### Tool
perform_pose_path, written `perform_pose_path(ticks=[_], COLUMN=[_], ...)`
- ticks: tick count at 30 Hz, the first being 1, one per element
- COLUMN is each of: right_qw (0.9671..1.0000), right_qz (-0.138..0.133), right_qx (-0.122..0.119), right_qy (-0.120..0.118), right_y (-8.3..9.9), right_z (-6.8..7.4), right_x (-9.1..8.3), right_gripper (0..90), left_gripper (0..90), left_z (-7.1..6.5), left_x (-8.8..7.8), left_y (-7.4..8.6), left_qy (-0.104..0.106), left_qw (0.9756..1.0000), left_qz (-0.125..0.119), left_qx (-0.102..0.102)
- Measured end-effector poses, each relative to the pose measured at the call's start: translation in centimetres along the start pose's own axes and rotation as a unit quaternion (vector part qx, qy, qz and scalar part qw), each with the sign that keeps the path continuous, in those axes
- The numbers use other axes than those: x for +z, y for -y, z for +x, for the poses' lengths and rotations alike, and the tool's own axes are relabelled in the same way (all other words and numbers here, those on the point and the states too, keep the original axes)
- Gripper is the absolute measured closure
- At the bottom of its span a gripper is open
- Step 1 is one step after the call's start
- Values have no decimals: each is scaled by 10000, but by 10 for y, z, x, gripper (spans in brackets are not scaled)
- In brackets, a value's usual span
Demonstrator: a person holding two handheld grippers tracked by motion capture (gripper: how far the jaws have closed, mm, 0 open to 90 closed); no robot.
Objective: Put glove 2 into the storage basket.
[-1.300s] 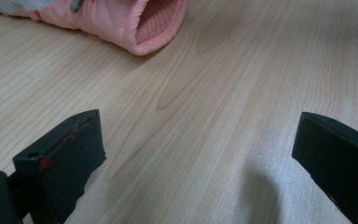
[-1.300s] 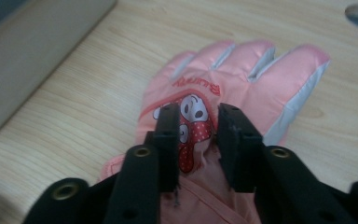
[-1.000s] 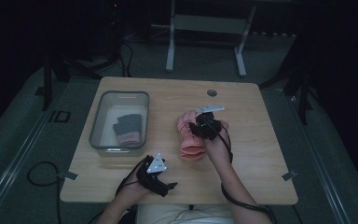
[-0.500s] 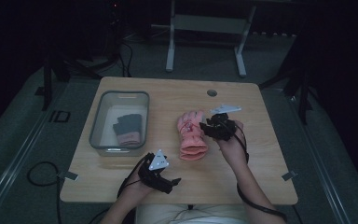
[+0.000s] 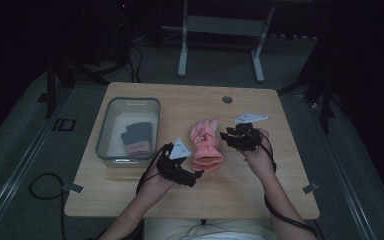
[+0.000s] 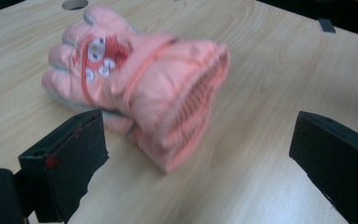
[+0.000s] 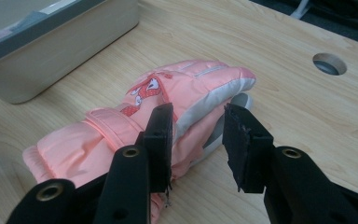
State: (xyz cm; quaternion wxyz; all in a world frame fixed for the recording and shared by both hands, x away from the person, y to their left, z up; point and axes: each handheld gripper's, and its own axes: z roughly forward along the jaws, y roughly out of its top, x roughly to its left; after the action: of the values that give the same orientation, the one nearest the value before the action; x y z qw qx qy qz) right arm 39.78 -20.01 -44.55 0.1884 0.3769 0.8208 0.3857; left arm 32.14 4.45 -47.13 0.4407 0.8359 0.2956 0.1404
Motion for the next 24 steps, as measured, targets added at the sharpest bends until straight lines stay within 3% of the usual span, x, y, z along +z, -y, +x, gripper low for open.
perform_pose_path(ticks=[1, 3, 4, 5, 6, 8, 10, 12, 13, 14, 15, 17, 20, 23, 24], right_qw=[10000, 9999, 9999, 10000, 10000, 10000, 10000, 10000, 10000, 9999, 9998, 9998, 9996, 9988, 9983], right_qz=[-3, 10, 10, 25, 55, 58, 10, -8, -8, -8, 4, 17, 160, 323, 389], right_qx=[54, 114, 114, 94, 52, 26, 20, 80, 80, 113, 164, 179, 252, 367, 435], right_qy=[-1, -20, -20, -19, -23, -20, -17, -47, -47, -50, -69, -63, -21, -54, -88], right_y=[1, 1, 1, 0, -2, -4, -11, -15, -15, -17, -20, -22, -21, -12, -8], right_z=[-2, -4, -4, -4, -4, -3, -1, 1, 1, 2, 4, 5, 6, 5, 4], right_x=[2, 4, 4, 5, 7, 8, 13, 17, 17, 19, 24, 28, 41, 53, 56], right_gripper=[651, 663, 663, 663, 663, 665, 665, 664, 664, 664, 649, 625, 586, 553, 541], left_gripper=[49, 74, 74, 130, 162, 213, 305, 401, 414, 414, 413, 392, 311, 254, 244], left_z=[4, 7, 9, 11, 16, 19, 26, 38, 38, 38, 51, 59, 70, 78, 81], left_x=[5, 7, 9, 10, 15, 18, 24, 32, 32, 32, 41, 46, 58, 72, 76], left_y=[-10, -14, -19, -23, -31, -34, -38, -41, -41, -41, -41, -40, -32, -22, -18], left_qy=[-88, -101, -208, -330, -564, -646, -715, -844, -844, -844, -954, -869, -847, -721, -683], left_qw=[10000, 9999, 9998, 9994, 9984, 9979, 9973, 9953, 9953, 9953, 9927, 9915, 9878, 9837, 9808], left_qz=[19, 12, -12, -91, -49, -81, -93, -158, -158, -158, -24, 72, 371, 687, 708], left_qx=[-17, -63, -61, -18, 23, -4, -128, -438, -438, -438, -737, -965, -1252, -1498, -1684])
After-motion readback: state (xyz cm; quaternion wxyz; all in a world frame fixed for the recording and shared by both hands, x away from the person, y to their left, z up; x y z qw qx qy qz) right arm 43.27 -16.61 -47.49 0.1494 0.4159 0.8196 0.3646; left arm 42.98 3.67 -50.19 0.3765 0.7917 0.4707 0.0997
